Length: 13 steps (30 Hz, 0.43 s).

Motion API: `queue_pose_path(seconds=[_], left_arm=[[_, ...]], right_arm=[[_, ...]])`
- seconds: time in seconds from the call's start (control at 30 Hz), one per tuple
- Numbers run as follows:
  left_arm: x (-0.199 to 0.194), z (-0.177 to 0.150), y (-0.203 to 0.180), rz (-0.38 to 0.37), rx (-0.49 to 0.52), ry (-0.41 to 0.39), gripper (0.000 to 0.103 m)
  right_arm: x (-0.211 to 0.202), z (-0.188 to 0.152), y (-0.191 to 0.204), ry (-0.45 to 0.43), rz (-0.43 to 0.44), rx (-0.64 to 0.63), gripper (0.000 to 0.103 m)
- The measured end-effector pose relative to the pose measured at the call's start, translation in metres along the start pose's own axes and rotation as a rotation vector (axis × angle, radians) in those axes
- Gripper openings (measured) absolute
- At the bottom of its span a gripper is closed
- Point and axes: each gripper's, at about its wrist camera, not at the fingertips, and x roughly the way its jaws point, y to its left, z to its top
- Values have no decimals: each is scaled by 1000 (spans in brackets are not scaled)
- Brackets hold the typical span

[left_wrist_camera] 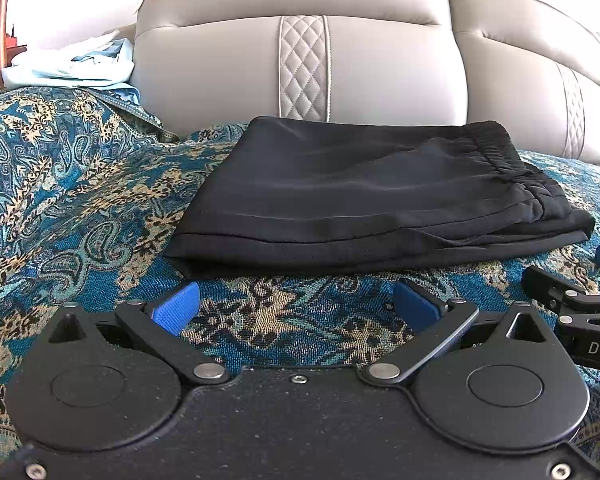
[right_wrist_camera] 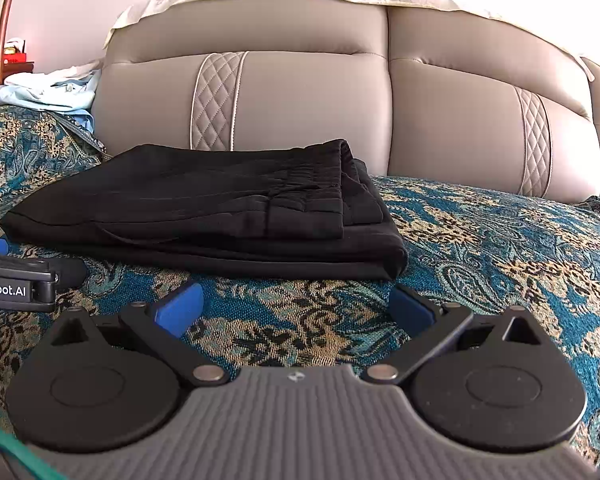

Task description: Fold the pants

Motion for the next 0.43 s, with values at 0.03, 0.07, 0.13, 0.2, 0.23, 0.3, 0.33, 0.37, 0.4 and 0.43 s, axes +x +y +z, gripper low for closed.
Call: queue_pose_path(seconds=[0.03,0.07,0.13,0.2,0.23,0.3,0.33,0.37,0.4,0.43], left_arm=[[0,0,0,0,0,0,103],[0,0,0,0,0,0,103],[0,1,0,0,0,-1,103],[0,0,0,0,0,-1,103],[0,0,0,0,0,-1,103],[0,0,-1,-1,1,-2,103],[0,1,-1,-2,2,-3,103],[0,2,-1,-3,3,-5,103],[0,2,-1,-3,5,-6,103],[0,2,-1,-3,4,-8,103]], right_arm=[[0,0,0,0,0,0,103],[0,0,0,0,0,0,103],[0,0,0,0,0,0,103],[0,0,0,0,0,0,103],[0,0,0,0,0,0,103],[0,0,0,0,0,0,103],[0,-1,0,-1,0,-1,103],[0,0,0,-1,0,0,103],[0,-1,0,-1,0,0,103],[0,0,0,-1,0,0,103]])
